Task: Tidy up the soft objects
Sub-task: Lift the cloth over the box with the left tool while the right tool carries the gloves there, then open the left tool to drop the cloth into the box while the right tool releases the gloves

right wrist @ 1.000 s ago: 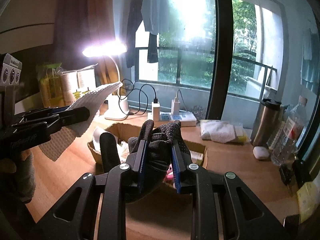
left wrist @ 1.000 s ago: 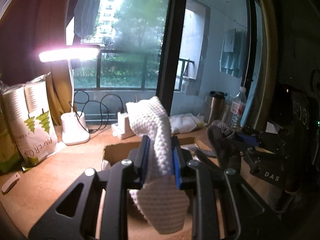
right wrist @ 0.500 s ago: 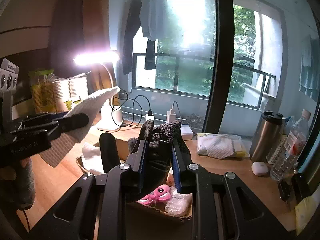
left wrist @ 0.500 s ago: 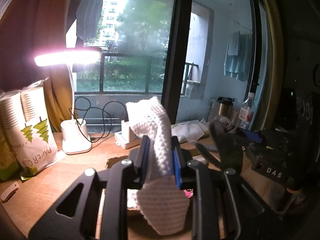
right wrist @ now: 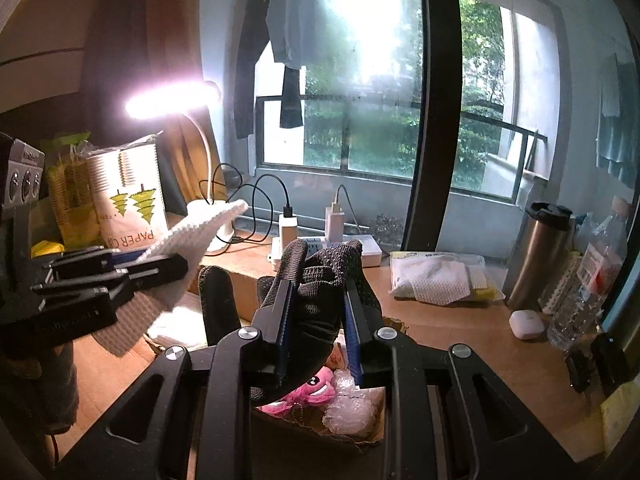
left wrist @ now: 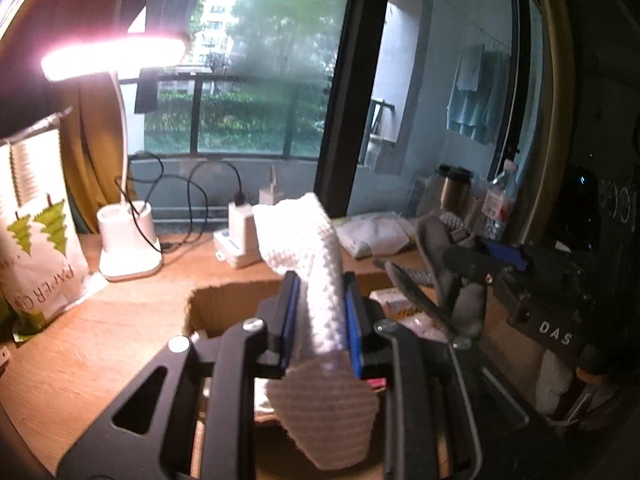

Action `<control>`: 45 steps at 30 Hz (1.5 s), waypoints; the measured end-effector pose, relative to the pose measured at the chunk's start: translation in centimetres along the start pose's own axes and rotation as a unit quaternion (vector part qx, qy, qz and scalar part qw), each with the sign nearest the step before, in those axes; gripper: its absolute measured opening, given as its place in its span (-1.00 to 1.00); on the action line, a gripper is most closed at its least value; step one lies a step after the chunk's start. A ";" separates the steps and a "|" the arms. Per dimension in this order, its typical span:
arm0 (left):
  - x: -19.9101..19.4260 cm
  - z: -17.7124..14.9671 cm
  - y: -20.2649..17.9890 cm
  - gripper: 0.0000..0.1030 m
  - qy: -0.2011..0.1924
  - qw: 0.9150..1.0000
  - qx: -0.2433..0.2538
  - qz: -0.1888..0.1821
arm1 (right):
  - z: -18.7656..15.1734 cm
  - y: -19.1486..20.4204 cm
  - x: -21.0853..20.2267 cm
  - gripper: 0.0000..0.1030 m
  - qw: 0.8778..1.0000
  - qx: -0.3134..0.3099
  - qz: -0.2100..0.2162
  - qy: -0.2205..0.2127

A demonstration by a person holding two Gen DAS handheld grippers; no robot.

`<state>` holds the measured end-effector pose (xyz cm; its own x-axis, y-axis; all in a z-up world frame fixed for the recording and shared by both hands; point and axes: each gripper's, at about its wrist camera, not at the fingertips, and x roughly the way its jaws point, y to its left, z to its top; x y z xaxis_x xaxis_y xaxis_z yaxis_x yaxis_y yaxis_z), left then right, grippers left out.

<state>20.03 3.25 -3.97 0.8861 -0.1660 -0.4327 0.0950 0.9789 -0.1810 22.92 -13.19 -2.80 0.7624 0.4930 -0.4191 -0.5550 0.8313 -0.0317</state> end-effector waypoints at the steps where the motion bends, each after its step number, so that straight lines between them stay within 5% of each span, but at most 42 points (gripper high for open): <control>1: 0.3 -0.2 0.0 -0.57 0.005 1.000 -0.001 0.000 | 0.0 0.0 0.2 -0.52 1.000 -0.001 -0.001 0.002; 31: 4.1 -3.3 0.5 -0.50 0.094 0.995 -0.016 0.021 | -2.5 -0.2 4.2 -0.52 0.998 0.003 -0.008 0.055; 40: 3.7 -3.3 0.4 -0.39 0.091 0.995 -0.009 0.034 | -2.5 -0.3 4.2 -0.09 0.998 0.007 -0.010 0.055; 44: 3.3 -3.2 0.5 0.22 0.082 0.996 -0.014 0.035 | -2.4 -0.5 3.8 -0.09 0.999 0.009 -0.013 0.051; 45: 3.1 -3.2 0.6 0.23 0.079 0.996 -0.018 0.033 | -2.4 -0.5 3.7 -0.09 0.999 0.009 -0.014 0.051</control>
<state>21.38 2.96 -8.23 0.8072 -0.1206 -0.5779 0.0199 0.9839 -0.1776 25.17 -12.40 -6.50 0.7394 0.4417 -0.5081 -0.5269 0.8495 -0.0283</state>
